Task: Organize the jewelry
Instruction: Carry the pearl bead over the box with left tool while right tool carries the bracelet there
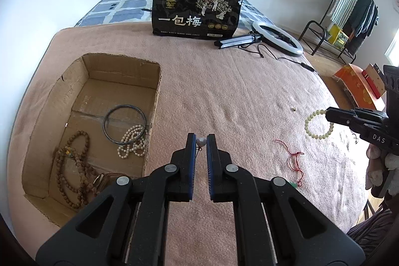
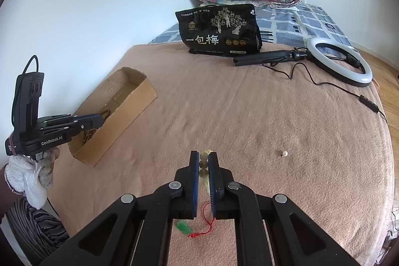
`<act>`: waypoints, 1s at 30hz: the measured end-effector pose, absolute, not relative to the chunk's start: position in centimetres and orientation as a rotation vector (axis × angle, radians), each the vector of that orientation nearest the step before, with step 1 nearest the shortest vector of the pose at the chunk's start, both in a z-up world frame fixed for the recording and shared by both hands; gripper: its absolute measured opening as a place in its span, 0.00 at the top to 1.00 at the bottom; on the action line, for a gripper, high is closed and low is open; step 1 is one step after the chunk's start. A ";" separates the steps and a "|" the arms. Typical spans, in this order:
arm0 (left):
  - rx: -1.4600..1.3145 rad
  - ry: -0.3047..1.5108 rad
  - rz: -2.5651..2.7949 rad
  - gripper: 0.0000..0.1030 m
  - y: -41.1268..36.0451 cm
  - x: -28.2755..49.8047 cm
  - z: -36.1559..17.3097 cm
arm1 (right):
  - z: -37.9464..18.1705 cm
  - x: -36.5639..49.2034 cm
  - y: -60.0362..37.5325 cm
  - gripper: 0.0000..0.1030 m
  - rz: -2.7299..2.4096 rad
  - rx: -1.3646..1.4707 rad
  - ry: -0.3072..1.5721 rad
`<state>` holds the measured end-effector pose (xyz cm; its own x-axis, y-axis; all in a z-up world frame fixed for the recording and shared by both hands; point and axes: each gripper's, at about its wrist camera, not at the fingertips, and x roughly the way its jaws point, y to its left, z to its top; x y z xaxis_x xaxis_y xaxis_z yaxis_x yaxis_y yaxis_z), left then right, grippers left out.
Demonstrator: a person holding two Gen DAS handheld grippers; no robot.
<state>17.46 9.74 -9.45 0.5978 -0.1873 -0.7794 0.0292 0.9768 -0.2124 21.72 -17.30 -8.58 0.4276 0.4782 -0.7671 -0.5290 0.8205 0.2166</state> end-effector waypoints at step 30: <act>-0.228 0.836 0.032 0.94 19.8 14.7 -7.2 | -4.9 22.8 -6.4 0.95 0.763 -0.106 0.852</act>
<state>14.71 19.84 -7.24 0.6716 -0.0615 -0.7384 -0.1177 0.9750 -0.1882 22.76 -6.41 -4.87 0.4146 0.5653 -0.7131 -0.6463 0.7346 0.2066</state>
